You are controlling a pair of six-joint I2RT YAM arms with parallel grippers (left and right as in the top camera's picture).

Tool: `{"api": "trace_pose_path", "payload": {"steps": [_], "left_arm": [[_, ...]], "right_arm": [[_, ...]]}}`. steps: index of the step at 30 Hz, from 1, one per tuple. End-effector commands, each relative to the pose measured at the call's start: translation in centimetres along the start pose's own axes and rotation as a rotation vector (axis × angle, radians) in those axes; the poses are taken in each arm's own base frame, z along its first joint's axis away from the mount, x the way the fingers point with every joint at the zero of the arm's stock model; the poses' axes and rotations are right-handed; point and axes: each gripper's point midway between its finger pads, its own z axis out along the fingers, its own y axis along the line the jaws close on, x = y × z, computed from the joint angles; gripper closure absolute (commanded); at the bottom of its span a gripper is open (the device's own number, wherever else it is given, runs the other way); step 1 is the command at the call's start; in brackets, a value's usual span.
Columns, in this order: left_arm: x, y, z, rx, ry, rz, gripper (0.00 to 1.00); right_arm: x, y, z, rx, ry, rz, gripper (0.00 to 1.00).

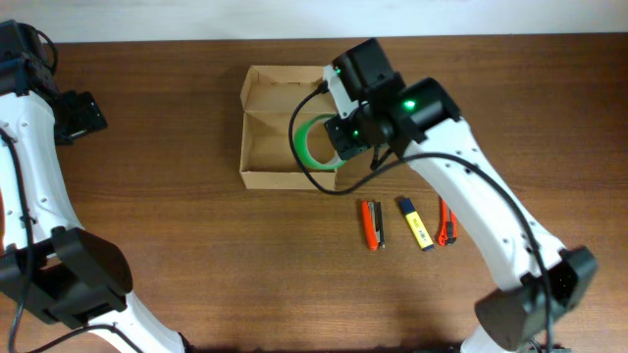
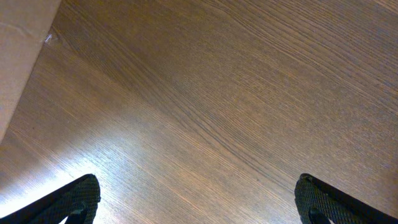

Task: Pack container
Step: 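Carry the green tape roll with the right gripper over the box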

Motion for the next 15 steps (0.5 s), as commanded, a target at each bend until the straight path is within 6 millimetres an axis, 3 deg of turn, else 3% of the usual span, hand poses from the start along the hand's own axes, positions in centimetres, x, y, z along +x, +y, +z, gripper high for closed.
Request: {"api": "trace_pose_path", "payload": {"steps": [1, 6, 15], "left_arm": [[-0.1, 0.3, -0.9, -0.005, -0.022, 0.011, 0.00], [-0.1, 0.3, -0.9, -0.005, -0.023, 0.011, 0.00], [-0.1, 0.3, -0.9, -0.005, -0.023, 0.011, 0.00]], "right_arm": [[0.2, 0.8, 1.6, -0.023, 0.045, -0.049, 0.96], [0.5, 1.8, 4.2, -0.079, 0.086, -0.069, 0.96], [-2.7, 3.1, 4.6, -0.154, -0.043, -0.101, 0.96]]}}
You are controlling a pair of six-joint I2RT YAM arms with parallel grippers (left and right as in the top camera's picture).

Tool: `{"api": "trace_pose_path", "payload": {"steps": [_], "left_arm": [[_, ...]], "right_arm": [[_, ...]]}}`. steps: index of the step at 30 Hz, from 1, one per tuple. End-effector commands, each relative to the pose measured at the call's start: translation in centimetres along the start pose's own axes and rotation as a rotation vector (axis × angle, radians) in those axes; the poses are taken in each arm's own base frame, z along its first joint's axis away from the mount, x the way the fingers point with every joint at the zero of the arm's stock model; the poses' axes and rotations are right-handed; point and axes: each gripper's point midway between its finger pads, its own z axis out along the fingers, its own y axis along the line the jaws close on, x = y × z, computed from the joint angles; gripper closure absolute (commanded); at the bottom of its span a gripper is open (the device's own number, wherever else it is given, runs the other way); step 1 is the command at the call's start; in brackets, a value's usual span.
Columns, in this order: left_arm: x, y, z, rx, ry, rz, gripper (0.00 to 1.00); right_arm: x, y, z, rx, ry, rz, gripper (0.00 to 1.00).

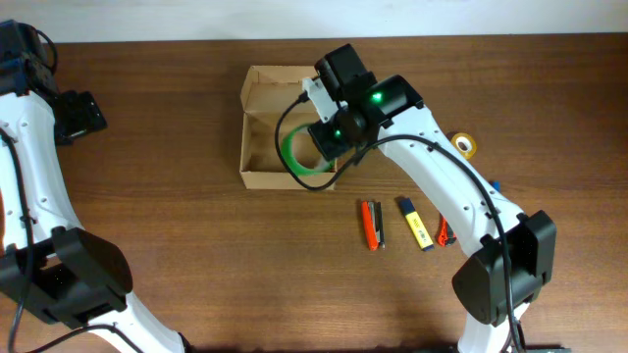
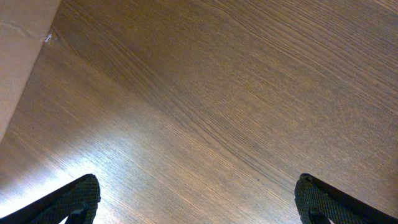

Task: Pack container
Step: 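Carry the green tape roll with the right gripper over the box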

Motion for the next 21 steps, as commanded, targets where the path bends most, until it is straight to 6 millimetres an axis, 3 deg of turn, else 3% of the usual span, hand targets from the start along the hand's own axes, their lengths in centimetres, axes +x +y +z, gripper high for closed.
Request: {"api": "trace_pose_path", "payload": {"steps": [1, 5, 15, 21], "left_arm": [[-0.1, 0.3, -0.9, -0.004, -0.022, 0.011, 0.00], [-0.1, 0.3, -0.9, -0.004, -0.023, 0.011, 0.00], [-0.1, 0.3, -0.9, -0.004, -0.023, 0.011, 0.00], [-0.1, 0.3, -0.9, -0.004, -0.022, 0.011, 0.00]], "right_arm": [[-1.8, 1.2, -0.8, -0.038, -0.067, -0.033, 0.96], [-2.0, 1.1, 0.3, -0.036, -0.064, -0.034, 0.96], [-0.4, 2.0, 5.2, -0.031, 0.035, -0.086, 0.96], [-0.8, 2.0, 5.3, -0.030, 0.022, -0.087, 0.96]]}}
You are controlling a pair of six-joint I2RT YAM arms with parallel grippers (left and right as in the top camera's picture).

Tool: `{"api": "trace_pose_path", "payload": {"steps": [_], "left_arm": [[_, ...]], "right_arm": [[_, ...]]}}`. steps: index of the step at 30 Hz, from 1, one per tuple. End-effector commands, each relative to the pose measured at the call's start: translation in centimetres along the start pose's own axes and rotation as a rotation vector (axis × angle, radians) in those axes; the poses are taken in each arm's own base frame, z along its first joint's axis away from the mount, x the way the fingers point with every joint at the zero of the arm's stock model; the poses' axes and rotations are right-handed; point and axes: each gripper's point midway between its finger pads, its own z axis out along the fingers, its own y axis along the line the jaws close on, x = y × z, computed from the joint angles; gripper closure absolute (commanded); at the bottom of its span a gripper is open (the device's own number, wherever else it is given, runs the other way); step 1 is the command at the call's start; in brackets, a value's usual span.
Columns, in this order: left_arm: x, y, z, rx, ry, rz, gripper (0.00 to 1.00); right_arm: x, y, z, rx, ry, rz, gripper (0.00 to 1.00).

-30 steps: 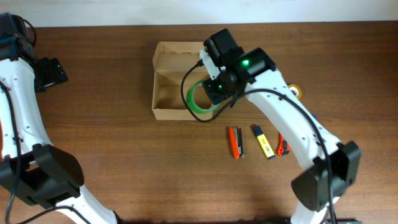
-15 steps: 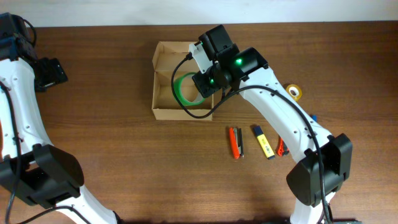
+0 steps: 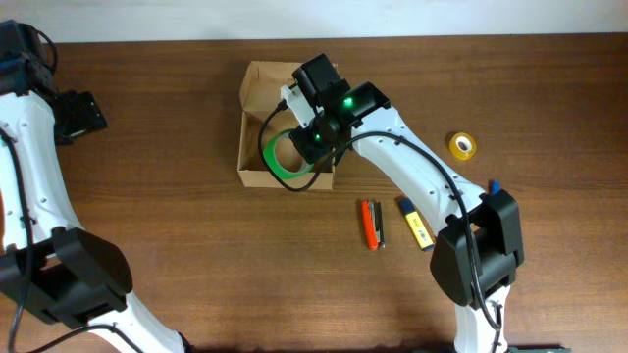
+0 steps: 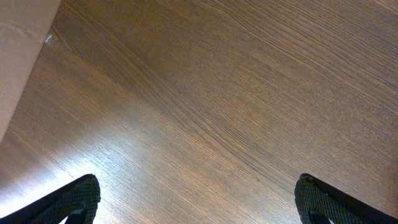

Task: Pack container
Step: 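Carry the green tape roll with the right gripper over the box, then lower the green tape into the box and open the right gripper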

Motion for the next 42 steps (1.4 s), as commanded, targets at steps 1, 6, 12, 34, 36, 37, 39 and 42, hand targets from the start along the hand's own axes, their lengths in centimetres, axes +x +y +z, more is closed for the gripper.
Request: {"api": "trace_pose_path", "payload": {"steps": [1, 6, 12, 34, 36, 37, 39, 42], "left_arm": [[-0.1, 0.3, -0.9, -0.005, -0.023, 0.011, 0.00], [-0.1, 0.3, -0.9, -0.005, -0.023, 0.011, 0.00], [-0.1, 0.3, -0.9, -0.005, -0.022, 0.011, 0.00], [-0.1, 0.3, -0.9, -0.005, -0.023, 0.011, 0.00], [-0.1, 0.3, -0.9, -0.005, -0.022, 0.011, 0.00], [-0.1, 0.3, -0.9, -0.005, -0.023, 0.011, 0.00], [-0.1, 0.3, -0.9, -0.005, -0.022, 0.011, 0.00], [-0.1, 0.3, -0.9, -0.005, -0.022, 0.011, 0.00]], "right_arm": [[-0.6, 0.4, -0.1, 0.002, -0.012, -0.021, 0.96], [-1.6, 0.4, -0.9, 0.005, -0.041, -0.024, 0.96], [-4.5, 0.4, -3.5, 0.015, -0.130, -0.034, 0.97], [-2.6, -4.6, 0.8, 0.178, -0.016, 0.001, 0.96], [-2.1, -4.6, 1.2, 0.176, 0.005, 0.001, 0.97], [-1.7, -4.7, 1.6, 0.175, 0.020, 0.002, 0.96], [-1.3, -4.8, 1.9, 0.173, 0.040, 0.004, 0.96], [-0.6, -5.0, 2.5, 0.173, 0.063, 0.006, 0.96]]}}
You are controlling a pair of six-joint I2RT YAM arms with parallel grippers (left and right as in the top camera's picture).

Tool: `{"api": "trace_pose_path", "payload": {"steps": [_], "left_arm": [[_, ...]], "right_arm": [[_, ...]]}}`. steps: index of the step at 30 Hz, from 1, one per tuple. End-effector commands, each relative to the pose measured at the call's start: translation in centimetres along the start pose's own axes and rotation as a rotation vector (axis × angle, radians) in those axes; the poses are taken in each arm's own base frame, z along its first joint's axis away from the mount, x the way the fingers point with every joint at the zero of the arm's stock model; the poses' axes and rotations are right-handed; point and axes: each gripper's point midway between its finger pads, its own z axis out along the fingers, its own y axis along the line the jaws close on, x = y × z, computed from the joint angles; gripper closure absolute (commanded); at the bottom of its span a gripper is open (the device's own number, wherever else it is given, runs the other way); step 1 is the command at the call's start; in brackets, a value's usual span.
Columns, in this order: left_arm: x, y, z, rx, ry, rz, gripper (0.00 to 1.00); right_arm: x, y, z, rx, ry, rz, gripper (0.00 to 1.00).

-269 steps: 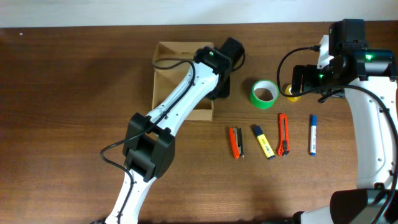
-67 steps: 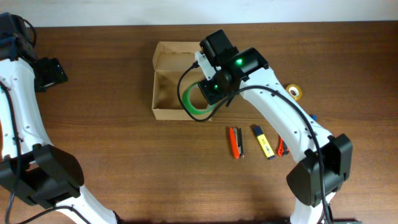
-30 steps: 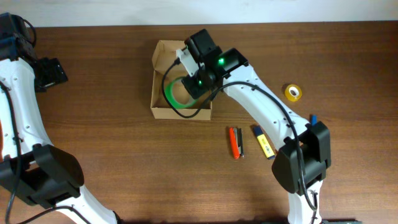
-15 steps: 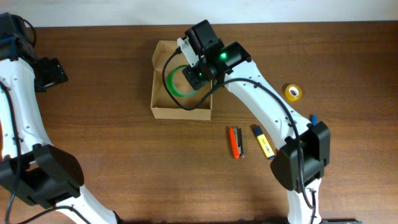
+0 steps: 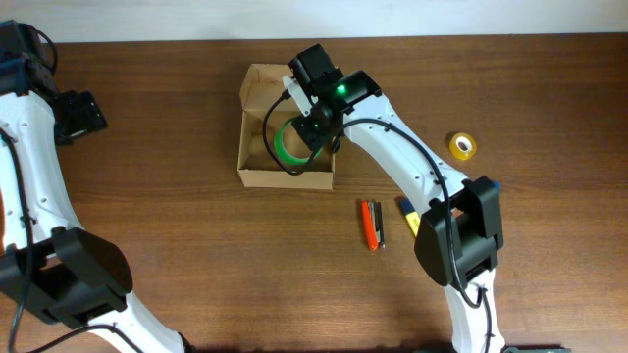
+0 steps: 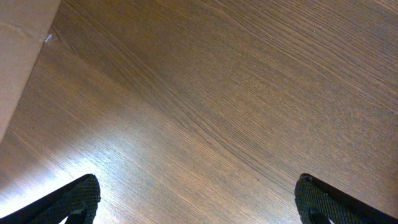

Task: Pack container
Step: 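Lower the green tape into the box and open the right gripper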

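The open cardboard box (image 5: 257, 178) stands at the middle back of the table, split by a divider. A green tape roll (image 5: 286, 147) sits tilted inside its front compartment. My right gripper (image 5: 303, 136) reaches over the box's right wall and is shut on the roll's right side. In the overhead view my left gripper (image 5: 78, 116) hangs at the far left, away from the box. The left wrist view shows the left gripper (image 6: 198, 202) open over bare wood, with nothing between its fingertips (image 6: 79, 198).
A yellow tape roll (image 5: 463, 146) lies at the right. An orange cutter (image 5: 371, 224) lies in front of the box, with a yellow and blue marker (image 5: 405, 207) next to it, partly under the right arm. A pale surface (image 6: 18, 50) borders the wood beside the left gripper.
My right gripper has moved a little left and back with the green roll. The roll hung over the box's front wall and now sits within the front compartment. The left arm has not moved.
My right gripper held the green roll over the box's right wall. It then held the roll farther left at each moment, first at the front right corner, then over the front wall. Now the roll is inside the box. The left gripper stayed open throughout.
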Motion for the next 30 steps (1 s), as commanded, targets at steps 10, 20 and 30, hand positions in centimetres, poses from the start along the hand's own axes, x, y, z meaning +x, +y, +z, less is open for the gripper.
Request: {"api": "trace_pose_path", "payload": {"steps": [10, 20, 30], "left_arm": [[-0.1, 0.3, -0.9, -0.004, -0.022, 0.011, 0.00], [-0.1, 0.3, -0.9, -0.004, -0.022, 0.011, 0.00], [-0.1, 0.3, -0.9, -0.004, -0.022, 0.011, 0.00]], "right_arm": [[2.7, -0.7, 2.2, 0.026, 0.097, -0.002, 0.96], [5.1, -0.3, 3.6, 0.017, 0.168, -0.006, 0.96], [6.1, -0.9, 4.1, 0.021, 0.194, 0.002, 0.96]]}}
